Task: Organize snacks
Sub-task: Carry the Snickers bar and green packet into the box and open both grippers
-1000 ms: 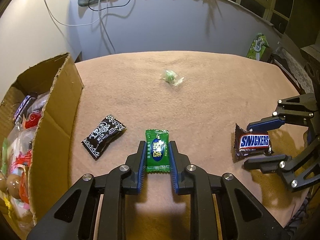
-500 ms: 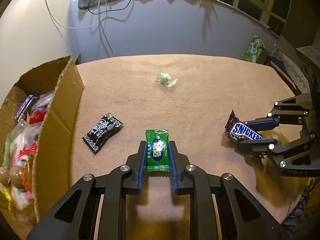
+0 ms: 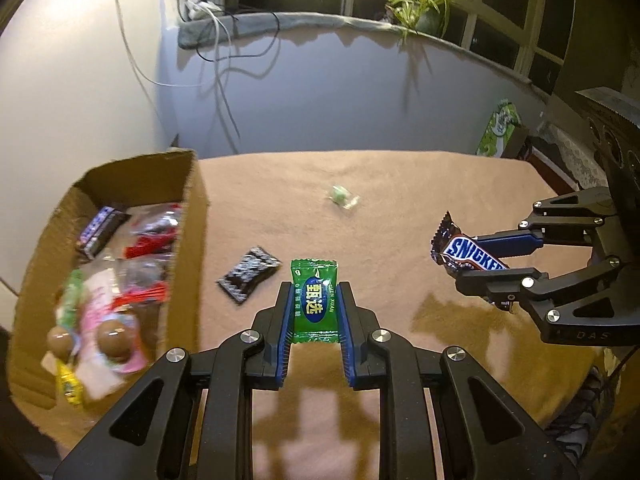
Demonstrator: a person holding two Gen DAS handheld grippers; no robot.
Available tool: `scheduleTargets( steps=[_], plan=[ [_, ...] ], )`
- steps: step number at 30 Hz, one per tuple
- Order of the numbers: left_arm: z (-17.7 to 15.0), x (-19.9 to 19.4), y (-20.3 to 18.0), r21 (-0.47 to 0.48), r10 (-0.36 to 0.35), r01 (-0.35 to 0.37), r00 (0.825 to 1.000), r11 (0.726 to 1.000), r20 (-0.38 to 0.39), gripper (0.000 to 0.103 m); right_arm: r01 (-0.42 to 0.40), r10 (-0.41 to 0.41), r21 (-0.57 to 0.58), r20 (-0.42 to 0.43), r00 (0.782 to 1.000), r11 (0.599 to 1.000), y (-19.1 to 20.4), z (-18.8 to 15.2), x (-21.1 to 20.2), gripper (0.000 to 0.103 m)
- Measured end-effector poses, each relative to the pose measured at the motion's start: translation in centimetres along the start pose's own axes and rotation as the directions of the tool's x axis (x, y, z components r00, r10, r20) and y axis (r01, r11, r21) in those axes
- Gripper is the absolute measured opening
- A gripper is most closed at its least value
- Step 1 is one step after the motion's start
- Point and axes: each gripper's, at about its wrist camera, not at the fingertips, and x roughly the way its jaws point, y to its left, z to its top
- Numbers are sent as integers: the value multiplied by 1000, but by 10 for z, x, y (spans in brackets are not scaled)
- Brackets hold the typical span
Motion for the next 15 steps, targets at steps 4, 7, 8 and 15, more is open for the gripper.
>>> scheduleTargets(
  steps=[4,7,8,15],
  plan=[
    [-4,-15,16,-22,18,-17,1000,1000,23,19,-9,9,-24,14,1000,1000,20,16,-2,29],
    [-5,-24,32,-43,33,-31,999,999,37,19,-19,21,-47,27,999,999,37,33,-2,29],
    [-6,-27,37,-49,37,-35,998,998,41,19,-26,27,-54,32,999,998,44,39,-1,29],
    [-14,-45,76,-96,79,-73,995,993,60,19,-56,61,-92,54,997,994,77,76,11,29]
  ],
)
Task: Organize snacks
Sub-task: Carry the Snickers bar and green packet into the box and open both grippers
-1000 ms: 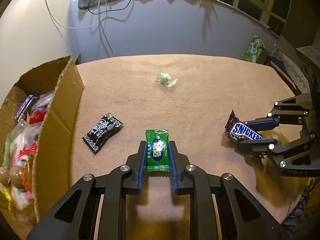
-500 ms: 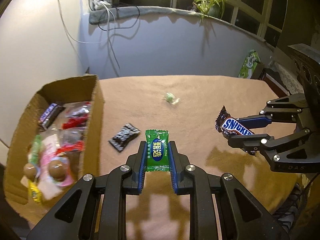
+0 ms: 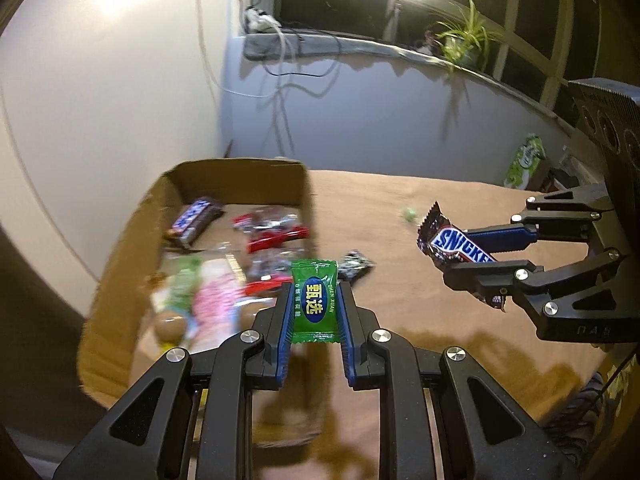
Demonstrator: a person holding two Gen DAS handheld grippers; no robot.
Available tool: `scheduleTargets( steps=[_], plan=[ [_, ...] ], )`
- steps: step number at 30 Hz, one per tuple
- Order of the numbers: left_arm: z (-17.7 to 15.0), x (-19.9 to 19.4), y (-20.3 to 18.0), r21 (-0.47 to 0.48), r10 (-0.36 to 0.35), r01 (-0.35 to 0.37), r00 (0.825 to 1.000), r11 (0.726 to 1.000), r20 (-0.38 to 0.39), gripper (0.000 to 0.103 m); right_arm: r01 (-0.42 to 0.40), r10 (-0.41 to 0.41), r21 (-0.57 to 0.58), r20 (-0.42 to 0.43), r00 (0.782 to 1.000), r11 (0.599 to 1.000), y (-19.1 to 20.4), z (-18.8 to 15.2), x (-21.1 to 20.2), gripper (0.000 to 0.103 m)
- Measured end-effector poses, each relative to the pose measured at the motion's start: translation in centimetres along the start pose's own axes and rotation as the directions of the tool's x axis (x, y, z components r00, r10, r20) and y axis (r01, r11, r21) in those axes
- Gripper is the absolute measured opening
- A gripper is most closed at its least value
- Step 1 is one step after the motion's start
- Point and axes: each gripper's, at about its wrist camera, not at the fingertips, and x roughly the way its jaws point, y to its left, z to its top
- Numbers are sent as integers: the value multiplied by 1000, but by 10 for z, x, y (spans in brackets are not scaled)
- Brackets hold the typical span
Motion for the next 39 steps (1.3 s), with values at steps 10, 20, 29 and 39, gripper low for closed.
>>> scheduleTargets(
  steps=[10,20,29,39],
  plan=[
    [-5,-9,43,-41,38,-38,999,998,7,19,-36,36,-47,4,999,998,32,42,28,29],
    [-3,-12,70,-55,61,-59,998,997,19,19,-56,56,-75,-4,998,996,49,74,56,29],
    [4,-7,76,-50,61,-60,998,997,27,19,-62,62,-71,-7,998,996,46,93,74,30],
    [11,0,83,-53,60,-59,998,997,24,19,-68,67,-68,-17,998,995,43,106,91,30]
  ],
)
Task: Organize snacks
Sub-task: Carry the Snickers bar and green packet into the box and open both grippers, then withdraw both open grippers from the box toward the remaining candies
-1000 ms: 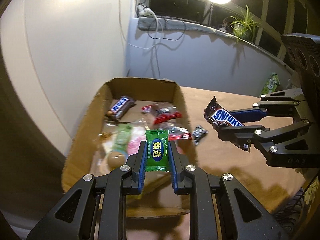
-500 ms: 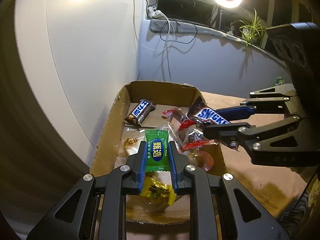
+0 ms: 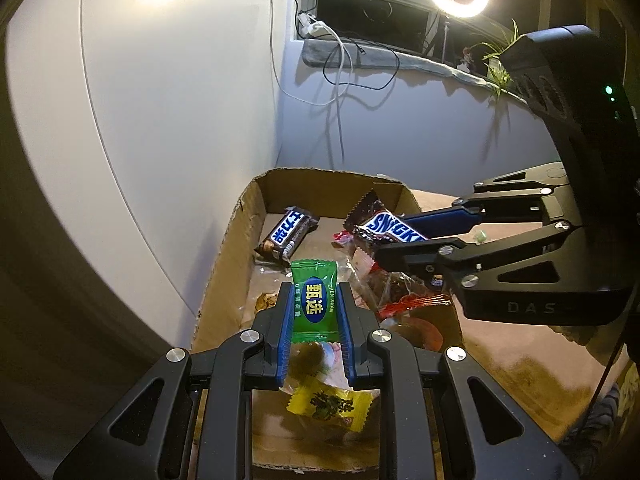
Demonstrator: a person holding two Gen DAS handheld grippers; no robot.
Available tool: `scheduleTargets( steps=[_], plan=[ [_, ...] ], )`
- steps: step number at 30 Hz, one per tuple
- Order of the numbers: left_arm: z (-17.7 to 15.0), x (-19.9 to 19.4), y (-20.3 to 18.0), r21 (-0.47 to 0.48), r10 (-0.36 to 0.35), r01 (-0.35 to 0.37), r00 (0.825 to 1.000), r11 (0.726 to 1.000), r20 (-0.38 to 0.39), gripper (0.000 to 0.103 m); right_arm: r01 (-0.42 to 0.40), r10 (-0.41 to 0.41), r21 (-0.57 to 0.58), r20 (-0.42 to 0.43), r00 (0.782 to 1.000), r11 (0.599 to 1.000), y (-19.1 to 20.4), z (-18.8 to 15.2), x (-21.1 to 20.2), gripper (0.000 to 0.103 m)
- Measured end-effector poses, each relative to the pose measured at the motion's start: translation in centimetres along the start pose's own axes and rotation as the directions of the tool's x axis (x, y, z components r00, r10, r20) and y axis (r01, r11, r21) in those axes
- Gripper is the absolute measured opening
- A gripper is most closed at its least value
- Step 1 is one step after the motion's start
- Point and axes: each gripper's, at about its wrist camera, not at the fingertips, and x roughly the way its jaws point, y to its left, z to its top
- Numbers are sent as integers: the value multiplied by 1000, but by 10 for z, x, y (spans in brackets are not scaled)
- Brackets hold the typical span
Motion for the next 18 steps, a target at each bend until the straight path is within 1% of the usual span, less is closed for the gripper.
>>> scheduleTargets(
  steps=[6,14,15,16,17,18],
  plan=[
    [-1,2,3,-8,1,-1,1000,1000,-4,19,0,0,6,-6,1000,1000,-2,3,10,30],
    [0,2,5,-16,3,-3,1000,1000,-5,22,-1,1,12,-2,1000,1000,-4,4,11,30],
    [0,2,5,-15,5,-5,1000,1000,-5,22,-1,1,14,-1,1000,1000,-4,4,10,32],
    [0,3,5,-15,9,-9,1000,1000,-5,25,1,-1,15,0,1000,1000,-5,4,11,36],
    [0,2,5,-15,12,-12,1000,1000,-6,35,8,-8,16,4,1000,1000,-5,4,10,44],
    [0,3,5,-15,14,-14,1000,1000,-6,48,13,-13,17,8,1000,1000,-5,4,9,53]
  ],
)
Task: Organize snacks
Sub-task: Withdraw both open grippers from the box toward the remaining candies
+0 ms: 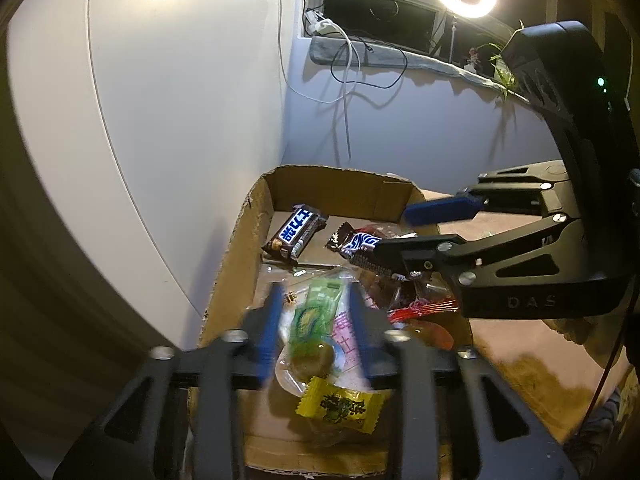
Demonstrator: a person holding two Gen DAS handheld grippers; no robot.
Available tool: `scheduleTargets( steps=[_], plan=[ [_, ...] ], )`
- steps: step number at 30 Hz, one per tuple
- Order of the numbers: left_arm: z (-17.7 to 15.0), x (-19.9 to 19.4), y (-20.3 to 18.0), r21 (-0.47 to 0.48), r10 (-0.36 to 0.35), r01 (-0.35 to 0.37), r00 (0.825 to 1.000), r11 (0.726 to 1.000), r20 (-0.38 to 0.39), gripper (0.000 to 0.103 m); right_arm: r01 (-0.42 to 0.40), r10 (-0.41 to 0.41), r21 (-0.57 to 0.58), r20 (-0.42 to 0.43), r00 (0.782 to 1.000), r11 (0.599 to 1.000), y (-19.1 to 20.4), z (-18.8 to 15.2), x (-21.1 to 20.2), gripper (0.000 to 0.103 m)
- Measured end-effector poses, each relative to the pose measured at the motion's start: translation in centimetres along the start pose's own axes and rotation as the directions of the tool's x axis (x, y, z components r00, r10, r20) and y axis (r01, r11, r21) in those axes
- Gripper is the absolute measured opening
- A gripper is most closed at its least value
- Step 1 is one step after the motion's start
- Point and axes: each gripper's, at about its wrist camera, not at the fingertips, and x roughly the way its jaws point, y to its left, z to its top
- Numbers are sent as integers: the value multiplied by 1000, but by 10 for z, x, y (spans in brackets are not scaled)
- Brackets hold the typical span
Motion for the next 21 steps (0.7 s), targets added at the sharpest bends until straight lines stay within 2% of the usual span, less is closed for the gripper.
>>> scheduleTargets(
  steps=[2,13,21],
  plan=[
    [0,0,-1,3,1,-1,1000,1000,2,51,10,-10,7,12,1000,1000,-2,0,-3,57],
    [-1,-6,-10,17,9,-9,1000,1000,9,52,28,-28,22,15,999,999,-9,-2,-12,57],
    [-1,-17,-28,40,2,-2,1000,999,20,52,42,-44,42,36,998,998,-20,-17,-36,57]
  ],
)
